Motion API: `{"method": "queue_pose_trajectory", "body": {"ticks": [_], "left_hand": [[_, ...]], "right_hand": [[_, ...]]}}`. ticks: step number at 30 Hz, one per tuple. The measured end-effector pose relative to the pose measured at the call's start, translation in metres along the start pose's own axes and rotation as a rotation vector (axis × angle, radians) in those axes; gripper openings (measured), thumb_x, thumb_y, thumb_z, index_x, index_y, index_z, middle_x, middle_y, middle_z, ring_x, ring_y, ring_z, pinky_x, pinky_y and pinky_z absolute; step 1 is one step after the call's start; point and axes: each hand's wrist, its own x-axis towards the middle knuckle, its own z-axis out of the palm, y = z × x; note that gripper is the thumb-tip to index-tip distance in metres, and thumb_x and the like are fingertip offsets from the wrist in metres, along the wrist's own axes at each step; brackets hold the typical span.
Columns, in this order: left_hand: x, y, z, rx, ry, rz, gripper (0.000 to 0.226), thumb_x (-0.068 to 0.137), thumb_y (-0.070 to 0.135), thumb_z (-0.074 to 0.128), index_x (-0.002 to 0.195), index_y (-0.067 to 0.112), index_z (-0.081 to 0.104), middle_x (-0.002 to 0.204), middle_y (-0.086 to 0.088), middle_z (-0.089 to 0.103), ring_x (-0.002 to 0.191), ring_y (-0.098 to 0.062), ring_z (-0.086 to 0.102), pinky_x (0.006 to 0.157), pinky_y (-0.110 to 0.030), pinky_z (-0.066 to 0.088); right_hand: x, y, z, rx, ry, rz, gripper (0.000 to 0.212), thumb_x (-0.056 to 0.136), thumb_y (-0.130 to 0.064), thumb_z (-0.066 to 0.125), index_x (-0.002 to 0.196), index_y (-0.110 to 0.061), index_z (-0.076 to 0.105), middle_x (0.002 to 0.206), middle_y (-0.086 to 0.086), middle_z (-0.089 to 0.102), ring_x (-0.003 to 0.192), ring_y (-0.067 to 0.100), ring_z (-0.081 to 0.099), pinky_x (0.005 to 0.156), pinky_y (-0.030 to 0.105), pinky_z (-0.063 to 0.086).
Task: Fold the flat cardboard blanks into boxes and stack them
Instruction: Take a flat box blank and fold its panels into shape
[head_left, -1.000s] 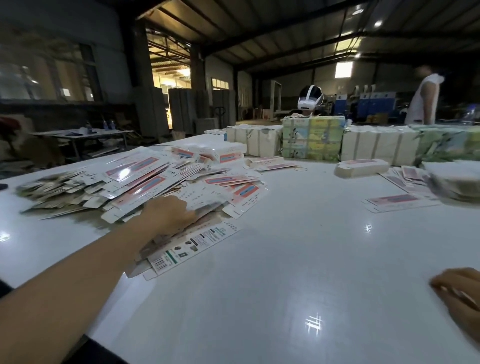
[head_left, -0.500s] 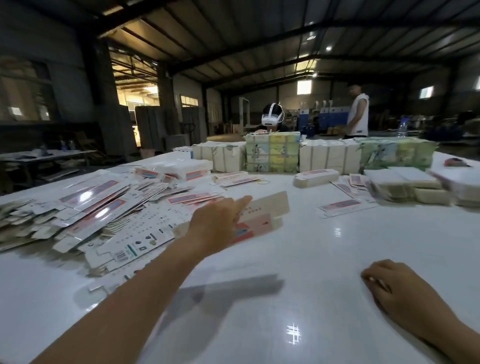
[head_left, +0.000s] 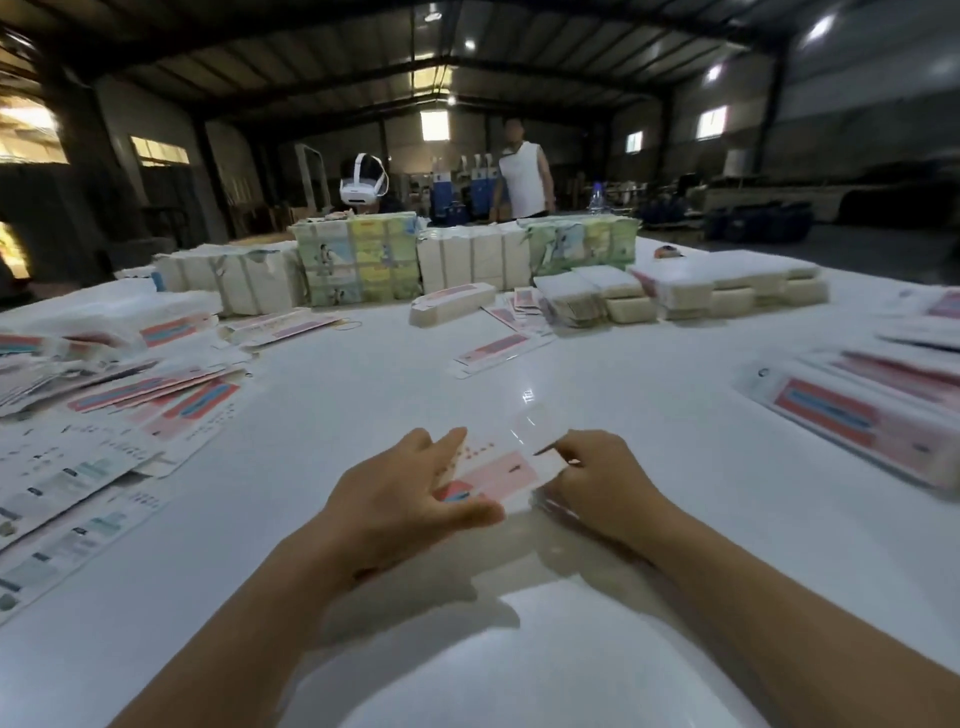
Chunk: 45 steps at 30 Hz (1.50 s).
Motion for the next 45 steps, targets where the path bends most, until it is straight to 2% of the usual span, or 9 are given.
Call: {"method": "queue_pose_trajectory", "body": {"ticks": [2, 5, 9, 13, 20, 29, 40, 42, 45], "left_hand": [[-0.002, 0.004, 0.0, -0.006, -0.063, 0.015, 0.124, 0.043, 0.1, 0.03, 0.149, 0.039, 0.006, 0.109, 0.014, 0.038, 0.088, -0.007, 0.047, 0.063, -0.013, 0.042], [-0.002, 0.01, 0.004, -0.057, -0.073, 0.038, 0.118, 0.052, 0.09, 0.045, 0.149, 0.037, 0.005, 0.129, 0.014, 0.039, 0.094, -0.01, 0.05, 0.069, -0.017, 0.054], [-0.005, 0.012, 0.007, -0.152, 0.015, 0.037, 0.103, 0.061, 0.076, 0.053, 0.148, 0.038, 0.012, 0.131, 0.013, 0.041, 0.091, -0.01, 0.053, 0.064, -0.015, 0.053], [-0.009, 0.017, 0.008, -0.117, 0.122, 0.074, 0.096, 0.064, 0.069, 0.051, 0.146, 0.036, 0.014, 0.13, 0.012, 0.04, 0.101, -0.011, 0.046, 0.081, -0.025, 0.051], [-0.01, 0.027, 0.013, -0.028, 0.318, 0.089, 0.101, 0.065, 0.077, 0.041, 0.148, 0.027, 0.012, 0.132, 0.01, 0.033, 0.108, -0.009, 0.033, 0.097, -0.032, 0.039], [-0.016, 0.028, 0.005, 0.101, 0.333, 0.189, 0.109, 0.063, 0.088, 0.033, 0.146, 0.019, 0.027, 0.132, 0.003, 0.048, 0.107, -0.016, 0.042, 0.091, -0.03, 0.038], [-0.02, 0.035, -0.004, 0.255, 0.322, 0.186, 0.099, 0.064, 0.08, 0.054, 0.141, 0.02, 0.035, 0.125, 0.004, 0.055, 0.1, -0.017, 0.049, 0.075, -0.024, 0.031], [-0.021, 0.036, -0.006, 0.248, 0.309, 0.163, 0.089, 0.065, 0.078, 0.056, 0.134, 0.025, 0.04, 0.119, 0.007, 0.057, 0.094, -0.015, 0.052, 0.071, -0.024, 0.035], [-0.021, 0.036, -0.011, 0.261, 0.308, 0.096, 0.07, 0.066, 0.077, 0.055, 0.115, 0.028, 0.047, 0.101, 0.01, 0.062, 0.078, -0.019, 0.054, 0.059, -0.027, 0.037]], "right_hand": [[-0.002, -0.006, -0.001, 0.299, -0.026, 0.098, 0.029, 0.082, 0.008, 0.045, 0.083, -0.005, 0.071, 0.084, 0.008, 0.073, 0.079, 0.026, 0.068, 0.069, 0.027, 0.055], [-0.004, -0.012, -0.007, 1.029, -0.097, 0.335, 0.039, 0.09, 0.001, 0.033, 0.08, -0.003, 0.07, 0.078, 0.015, 0.073, 0.069, 0.032, 0.071, 0.054, 0.035, 0.057], [-0.007, -0.012, -0.015, 1.298, -0.286, 0.33, 0.038, 0.092, -0.034, 0.045, 0.099, -0.002, 0.065, 0.093, 0.025, 0.071, 0.076, 0.038, 0.071, 0.053, 0.039, 0.057], [-0.009, -0.014, -0.015, 1.304, -0.308, 0.238, 0.05, 0.074, -0.05, 0.056, 0.102, -0.01, 0.068, 0.097, 0.019, 0.071, 0.082, 0.034, 0.071, 0.055, 0.037, 0.058], [-0.014, -0.018, -0.017, 1.265, -0.263, 0.202, 0.038, 0.078, -0.027, 0.056, 0.107, -0.002, 0.06, 0.094, 0.018, 0.072, 0.081, 0.03, 0.071, 0.057, 0.033, 0.058], [-0.014, -0.014, -0.021, 1.131, -0.338, 0.19, 0.027, 0.086, 0.008, 0.048, 0.109, 0.0, 0.058, 0.096, 0.018, 0.072, 0.083, 0.031, 0.071, 0.051, 0.03, 0.057], [-0.013, -0.014, -0.017, 0.956, -0.326, 0.244, 0.035, 0.066, -0.01, 0.073, 0.1, -0.004, 0.069, 0.09, 0.015, 0.072, 0.075, 0.025, 0.07, 0.042, 0.026, 0.053], [-0.013, -0.012, -0.016, 0.907, -0.33, 0.233, 0.015, 0.077, 0.001, 0.068, 0.089, -0.005, 0.074, 0.081, 0.015, 0.071, 0.064, 0.022, 0.068, 0.042, 0.025, 0.051], [-0.013, -0.008, -0.011, 0.878, -0.314, 0.239, 0.034, 0.089, 0.008, 0.048, 0.077, -0.007, 0.076, 0.066, 0.013, 0.065, 0.048, 0.018, 0.06, 0.042, 0.024, 0.048]]}}
